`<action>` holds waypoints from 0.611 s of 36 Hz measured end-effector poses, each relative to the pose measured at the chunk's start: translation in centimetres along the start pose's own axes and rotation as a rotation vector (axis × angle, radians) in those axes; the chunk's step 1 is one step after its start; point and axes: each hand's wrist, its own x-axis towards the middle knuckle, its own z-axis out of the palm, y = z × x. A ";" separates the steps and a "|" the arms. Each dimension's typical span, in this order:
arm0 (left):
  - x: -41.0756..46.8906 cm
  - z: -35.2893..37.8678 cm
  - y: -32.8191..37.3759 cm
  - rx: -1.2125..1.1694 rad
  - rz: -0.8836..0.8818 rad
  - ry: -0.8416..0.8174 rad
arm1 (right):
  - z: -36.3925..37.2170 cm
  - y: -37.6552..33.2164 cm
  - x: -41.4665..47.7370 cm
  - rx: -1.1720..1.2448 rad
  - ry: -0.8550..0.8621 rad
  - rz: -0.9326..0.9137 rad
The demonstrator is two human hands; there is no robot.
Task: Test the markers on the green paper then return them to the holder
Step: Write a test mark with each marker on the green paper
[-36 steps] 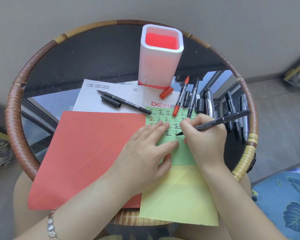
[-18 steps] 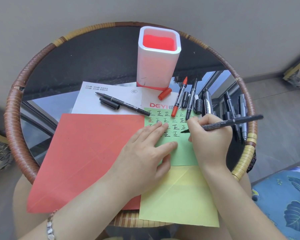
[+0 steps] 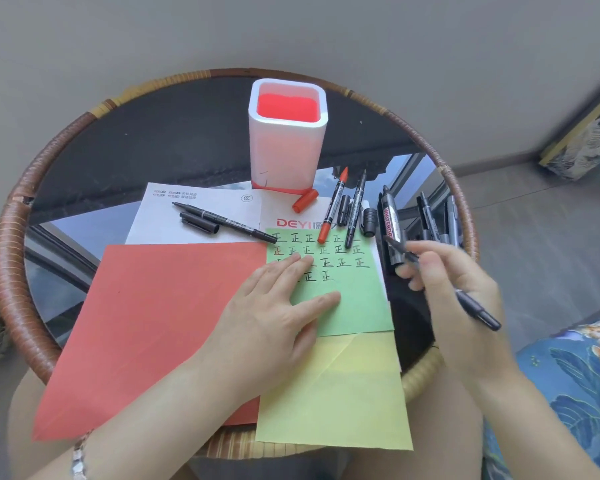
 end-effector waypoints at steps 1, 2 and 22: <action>0.0 0.0 0.1 0.007 -0.001 0.005 | -0.7 -0.2 -0.1 -0.040 0.029 -0.034; 0.1 -0.1 0.2 0.018 -0.003 0.006 | -1.4 -0.2 0.0 -0.092 0.053 -0.064; 0.4 0.7 0.5 0.003 0.007 0.006 | -2.7 3.9 6.8 -1.035 -0.058 -0.540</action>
